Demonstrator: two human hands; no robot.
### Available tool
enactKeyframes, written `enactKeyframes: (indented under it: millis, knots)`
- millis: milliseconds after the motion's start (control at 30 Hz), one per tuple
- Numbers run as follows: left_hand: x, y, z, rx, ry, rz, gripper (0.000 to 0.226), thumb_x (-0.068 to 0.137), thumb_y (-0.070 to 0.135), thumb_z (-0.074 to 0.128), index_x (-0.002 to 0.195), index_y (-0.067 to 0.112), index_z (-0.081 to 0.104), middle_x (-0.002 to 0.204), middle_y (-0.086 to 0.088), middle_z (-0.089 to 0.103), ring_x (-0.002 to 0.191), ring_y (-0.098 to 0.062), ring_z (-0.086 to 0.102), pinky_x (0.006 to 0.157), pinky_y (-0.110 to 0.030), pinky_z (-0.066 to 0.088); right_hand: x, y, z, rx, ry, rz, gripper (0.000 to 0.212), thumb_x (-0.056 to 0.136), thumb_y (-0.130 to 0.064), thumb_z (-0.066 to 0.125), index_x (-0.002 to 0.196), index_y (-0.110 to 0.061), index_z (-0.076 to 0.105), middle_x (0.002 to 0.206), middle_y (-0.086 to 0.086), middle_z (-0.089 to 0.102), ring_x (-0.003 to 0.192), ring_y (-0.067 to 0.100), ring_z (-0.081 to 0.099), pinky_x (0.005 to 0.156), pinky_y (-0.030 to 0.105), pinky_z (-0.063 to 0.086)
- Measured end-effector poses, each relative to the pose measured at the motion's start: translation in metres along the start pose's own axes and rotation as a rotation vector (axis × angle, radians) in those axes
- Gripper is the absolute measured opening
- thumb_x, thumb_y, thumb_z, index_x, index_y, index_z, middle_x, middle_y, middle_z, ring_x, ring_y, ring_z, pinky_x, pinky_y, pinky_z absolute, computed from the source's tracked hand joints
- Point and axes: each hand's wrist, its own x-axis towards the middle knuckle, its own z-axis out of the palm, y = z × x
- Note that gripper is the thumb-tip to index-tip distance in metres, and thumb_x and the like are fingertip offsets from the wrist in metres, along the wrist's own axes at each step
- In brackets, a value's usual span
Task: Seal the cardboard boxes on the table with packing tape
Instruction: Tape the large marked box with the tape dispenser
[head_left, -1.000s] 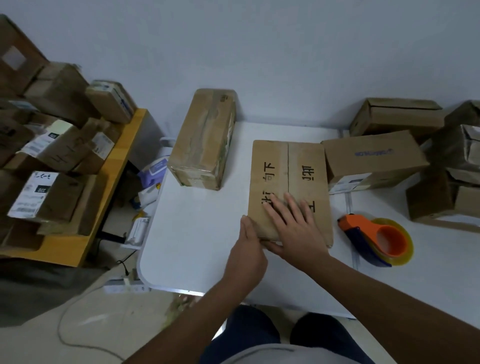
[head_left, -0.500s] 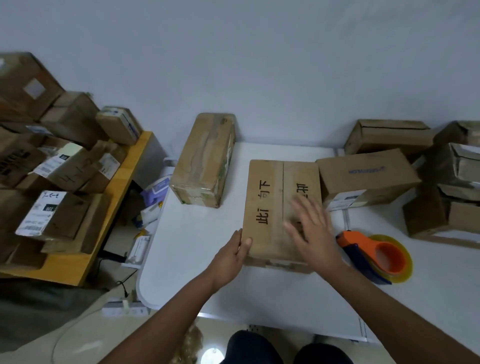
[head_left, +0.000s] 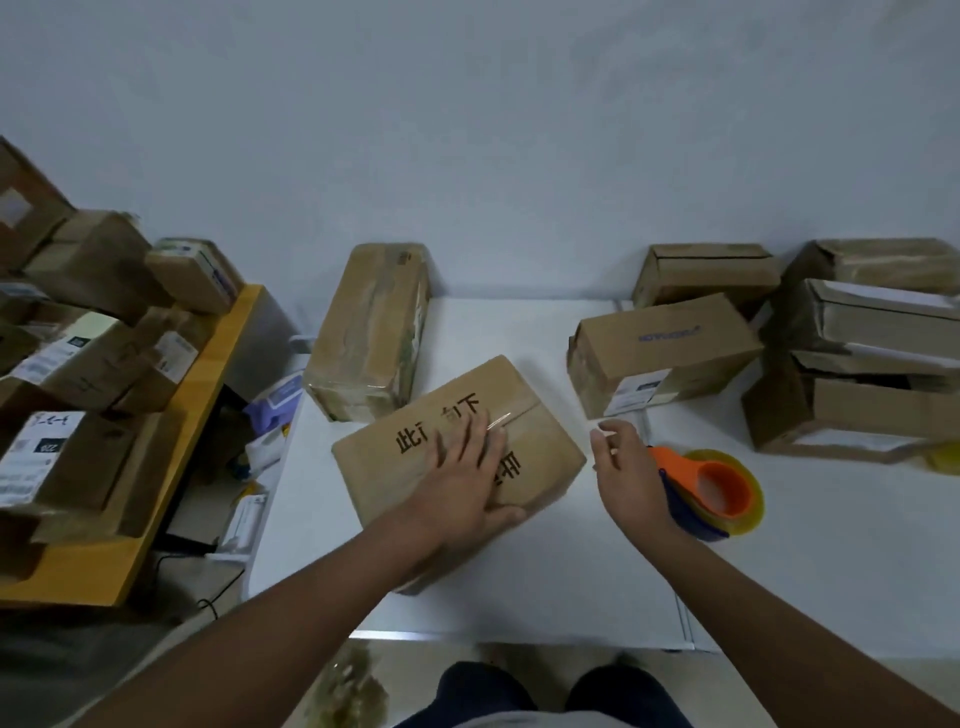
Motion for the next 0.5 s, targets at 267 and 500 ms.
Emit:
enactKeyframes:
  millis: [267, 500]
  knots:
    - [-0.003, -0.035, -0.038, 0.273, -0.164, 0.417, 0.098, 0.088, 0.056, 0.064, 0.159, 0.03, 0.002, 0.158, 0.008, -0.036, 0.148, -0.024, -0.026, 0.118, -0.05, -0.008, 0.035, -0.015, 0.019, -0.045, -0.067, -0.134, 0.047, 0.102, -0.033, 0.044, 0.142, -0.01, 0.04, 0.145, 0.013, 0.04, 0.135, 0.027, 0.037, 0.113, 0.042, 0.031]
    - [-0.044, -0.019, 0.008, 0.215, -0.188, 0.476, 0.098, 0.093, 0.041, 0.064, 0.157, 0.035, -0.009, 0.161, 0.01, -0.029, 0.146, -0.024, -0.032, 0.115, -0.048, -0.02, 0.005, 0.012, 0.011, -0.066, -0.069, -0.076, 0.033, 0.101, -0.031, 0.048, 0.128, -0.013, 0.056, 0.123, 0.004, 0.058, 0.115, 0.018, 0.056, 0.09, 0.026, 0.041]
